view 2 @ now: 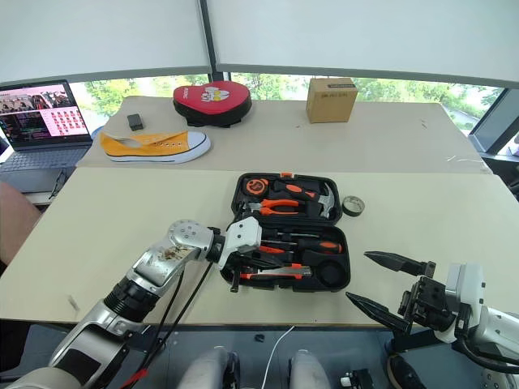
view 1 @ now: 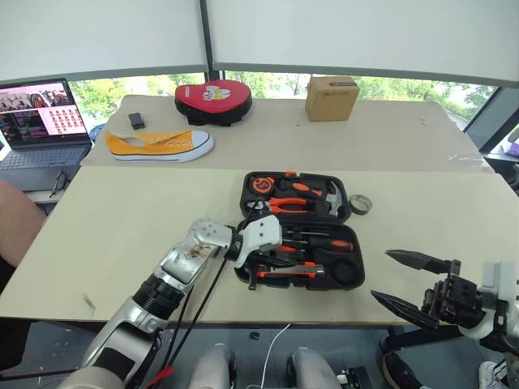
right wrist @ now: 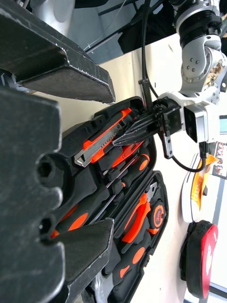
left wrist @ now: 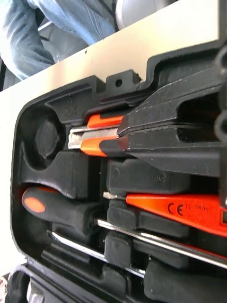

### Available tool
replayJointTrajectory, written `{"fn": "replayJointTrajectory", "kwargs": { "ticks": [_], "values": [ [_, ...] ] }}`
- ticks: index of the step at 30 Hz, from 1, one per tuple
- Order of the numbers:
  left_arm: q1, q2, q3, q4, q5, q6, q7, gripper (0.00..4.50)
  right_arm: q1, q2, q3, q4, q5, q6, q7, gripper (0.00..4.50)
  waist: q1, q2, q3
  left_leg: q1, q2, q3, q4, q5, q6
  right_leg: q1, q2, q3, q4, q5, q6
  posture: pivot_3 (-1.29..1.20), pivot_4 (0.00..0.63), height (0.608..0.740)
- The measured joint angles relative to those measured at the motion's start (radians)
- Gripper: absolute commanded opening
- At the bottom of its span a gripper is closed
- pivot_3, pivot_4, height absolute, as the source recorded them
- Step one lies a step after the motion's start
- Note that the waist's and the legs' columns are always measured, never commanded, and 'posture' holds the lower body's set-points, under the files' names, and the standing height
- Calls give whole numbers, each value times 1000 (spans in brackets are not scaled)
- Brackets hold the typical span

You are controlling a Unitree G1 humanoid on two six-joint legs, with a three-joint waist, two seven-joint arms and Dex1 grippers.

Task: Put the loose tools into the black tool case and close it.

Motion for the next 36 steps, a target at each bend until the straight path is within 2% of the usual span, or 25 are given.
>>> {"fn": "replayJointTrajectory", "kwargs": {
  "ticks": [5,11,15,17,19,21,24,27,29,31,33,36],
  "values": [
    [-7,0,-23,27,27,-17,15,40,3,4,0,0,0,0,0,4500,0,0,0,0,1,0,0,0,0,0,0,0,0,0,0,0,150,740],
    [-22,-5,-33,15,28,51,18,40,0,5,0,1,-2,0,-6,4500,1,0,-3,1,1,0,0,0,0,1,0,0,-1,0,0,0,150,740],
    [29,-19,24,18,-7,3,29,40,-4,16,0,6,-23,0,-39,4500,1,0,-3,0,2,0,0,0,0,0,-1,0,0,0,0,0,150,740],
    [59,-27,58,30,-31,-32,37,423,-4,27,0,12,-27,0,-61,4500,0,0,-3,-1,2,0,0,0,0,-1,-1,0,0,0,0,0,150,740],
    [86,-31,160,4,-113,-60,48,905,21,43,-16,17,-22,9,-80,4500,0,-1,-1,-4,3,0,0,0,0,-4,-1,0,1,0,0,0,150,740],
    [85,-14,306,-63,-204,-82,62,1719,43,82,-49,46,-23,-2,-96,4500,1,-2,0,-7,4,-1,0,0,0,-6,-1,-2,0,0,-1,0,150,740],
    [120,82,453,-97,-272,-100,49,2880,59,137,-86,126,-76,-83,-130,4500,-4,3,-2,-1,3,2,-3,-1,1,-3,-2,1,-1,0,0,0,150,740],
    [212,119,534,-68,-338,-141,-21,3886,61,183,-105,197,-133,-154,-181,4500,-10,3,-1,0,3,3,-4,-1,1,-2,-2,0,-1,-1,-1,0,150,740],
    [256,150,569,-39,-373,-141,-51,4457,71,172,-106,211,-207,-150,-252,4500,-10,3,-1,0,3,3,-4,-1,0,-2,-2,1,-1,-1,-1,0,150,740],
    [303,206,632,2,-385,-144,-69,4457,83,142,-106,213,-258,-104,-314,4500,-11,3,-1,0,3,4,-5,-1,0,-3,-2,0,-1,-1,-2,0,150,740],
    [327,223,683,18,-401,-142,-64,4457,48,118,-98,219,-265,-81,-325,4500,-14,3,0,0,4,5,-5,-1,0,-4,-3,1,-1,-1,-2,0,150,740],
    [333,217,694,-37,-458,-100,-52,4457,-111,-28,-47,226,-301,-27,-320,4500,-21,3,0,1,3,6,-4,-1,0,-3,-4,2,-1,-1,-2,0,150,740]
  ]
}}
